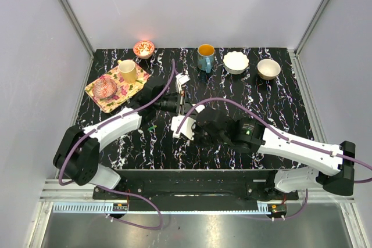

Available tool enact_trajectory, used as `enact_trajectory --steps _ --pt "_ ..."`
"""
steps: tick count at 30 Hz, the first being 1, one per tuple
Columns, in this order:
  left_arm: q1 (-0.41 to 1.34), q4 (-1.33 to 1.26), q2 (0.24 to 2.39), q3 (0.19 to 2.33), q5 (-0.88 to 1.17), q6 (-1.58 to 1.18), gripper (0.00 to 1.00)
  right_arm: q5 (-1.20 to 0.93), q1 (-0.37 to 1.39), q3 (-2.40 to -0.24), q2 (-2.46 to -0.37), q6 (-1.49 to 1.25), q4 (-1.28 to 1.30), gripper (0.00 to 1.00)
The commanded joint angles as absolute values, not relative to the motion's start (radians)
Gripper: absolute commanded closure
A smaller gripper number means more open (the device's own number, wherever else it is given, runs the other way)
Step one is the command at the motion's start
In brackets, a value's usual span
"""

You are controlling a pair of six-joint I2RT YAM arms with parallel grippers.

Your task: Load the batteries into the remote control

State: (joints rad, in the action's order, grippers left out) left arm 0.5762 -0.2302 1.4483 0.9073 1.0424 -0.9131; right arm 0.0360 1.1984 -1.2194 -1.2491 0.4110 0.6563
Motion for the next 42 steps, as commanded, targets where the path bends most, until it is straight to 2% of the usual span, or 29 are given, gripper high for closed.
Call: enact_trajectory --steps 1,10,25,31,42 --pt "0.577 -0.220 1.374 0.976 1.085 -0.921 1.00 0.061 1.207 -1.235 -1.261 0.428 0.750 1.00" --pt "0.577 -0.182 1.376 0.966 1.060 -0.899 1.00 0.120 1.226 -1.308 -1.357 0.431 0.802 1.00" --pt "0.568 -0.241 1.351 0.980 1.068 -0.959 1.00 0.156 1.241 -1.267 -1.368 0.440 0.818 1.00" --pt "0.563 -0.278 1.362 0.968 1.055 -0.999 1.00 0.153 1.241 -1.270 -1.376 0.431 0.821 0.95" --pt "0.548 -0.293 1.374 0.976 1.052 -1.040 1.00 0.127 1.244 -1.256 -1.355 0.434 0.836 1.00"
